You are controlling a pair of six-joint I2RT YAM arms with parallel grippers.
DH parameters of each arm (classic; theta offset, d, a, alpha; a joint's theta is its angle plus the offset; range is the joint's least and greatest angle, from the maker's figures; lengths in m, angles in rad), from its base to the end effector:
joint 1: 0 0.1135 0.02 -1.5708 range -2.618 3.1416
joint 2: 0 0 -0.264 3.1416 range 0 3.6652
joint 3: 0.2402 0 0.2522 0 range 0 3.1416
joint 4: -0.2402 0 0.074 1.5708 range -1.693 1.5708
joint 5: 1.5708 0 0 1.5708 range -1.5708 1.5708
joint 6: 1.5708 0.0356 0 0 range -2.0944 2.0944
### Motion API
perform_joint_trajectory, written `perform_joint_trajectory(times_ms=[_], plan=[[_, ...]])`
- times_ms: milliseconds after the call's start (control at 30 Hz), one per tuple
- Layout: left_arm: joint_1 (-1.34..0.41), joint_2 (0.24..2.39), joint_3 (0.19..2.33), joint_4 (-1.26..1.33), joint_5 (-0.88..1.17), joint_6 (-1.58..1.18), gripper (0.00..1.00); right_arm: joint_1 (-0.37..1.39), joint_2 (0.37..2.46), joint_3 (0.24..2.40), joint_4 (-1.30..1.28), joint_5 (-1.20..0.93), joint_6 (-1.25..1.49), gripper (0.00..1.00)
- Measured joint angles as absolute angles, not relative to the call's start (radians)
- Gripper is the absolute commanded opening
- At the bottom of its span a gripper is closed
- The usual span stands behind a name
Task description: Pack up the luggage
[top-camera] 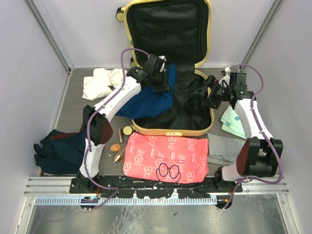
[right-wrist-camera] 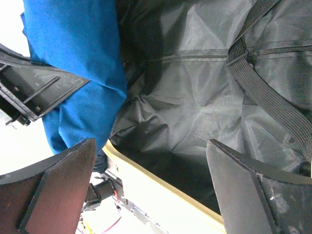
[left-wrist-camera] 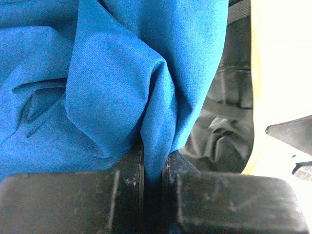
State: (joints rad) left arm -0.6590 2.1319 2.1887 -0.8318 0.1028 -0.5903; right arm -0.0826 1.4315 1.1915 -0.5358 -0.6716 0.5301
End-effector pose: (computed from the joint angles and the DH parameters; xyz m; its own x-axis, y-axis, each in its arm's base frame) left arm 0.3771 -0.2967 0.3343 -0.8309 -0.0568 -0.5536 0.2463 0.8545 -0.4573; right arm 0.3090 -0.0034 0.3037 -0.7933 0.4629 -0.3956 0.0267 0.6755 0.7369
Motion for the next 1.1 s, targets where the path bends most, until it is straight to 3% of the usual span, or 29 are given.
perform_joint_trajectory(times_ms=[367, 600, 767, 867, 967, 1100], plan=[[-0.749, 2.247, 2.15, -0.644, 0.127, -0.798, 0.0, -0.175, 1.467, 1.192, -0.569, -0.671, 0.484, 0.97], [-0.833, 2.336, 2.202, -0.619, 0.028, -0.887, 0.01, -0.224, 1.473, 1.205, -0.627, -0.652, 0.412, 0.94], [-0.867, 2.402, 2.263, -0.604, -0.015, -0.901, 0.5, -0.246, 1.475, 1.212, -0.642, -0.648, 0.366, 0.87], [-0.868, 2.413, 2.264, -0.562, 0.007, -0.884, 0.68, -0.247, 1.488, 1.23, -0.654, -0.648, 0.345, 0.75], [-0.863, 2.4, 2.238, -0.498, 0.063, -0.839, 0.78, -0.246, 1.506, 1.261, -0.666, -0.648, 0.322, 0.65], [-0.831, 2.314, 2.103, -0.439, 0.165, -0.75, 0.84, -0.226, 1.512, 1.292, -0.678, -0.628, 0.298, 0.61]])
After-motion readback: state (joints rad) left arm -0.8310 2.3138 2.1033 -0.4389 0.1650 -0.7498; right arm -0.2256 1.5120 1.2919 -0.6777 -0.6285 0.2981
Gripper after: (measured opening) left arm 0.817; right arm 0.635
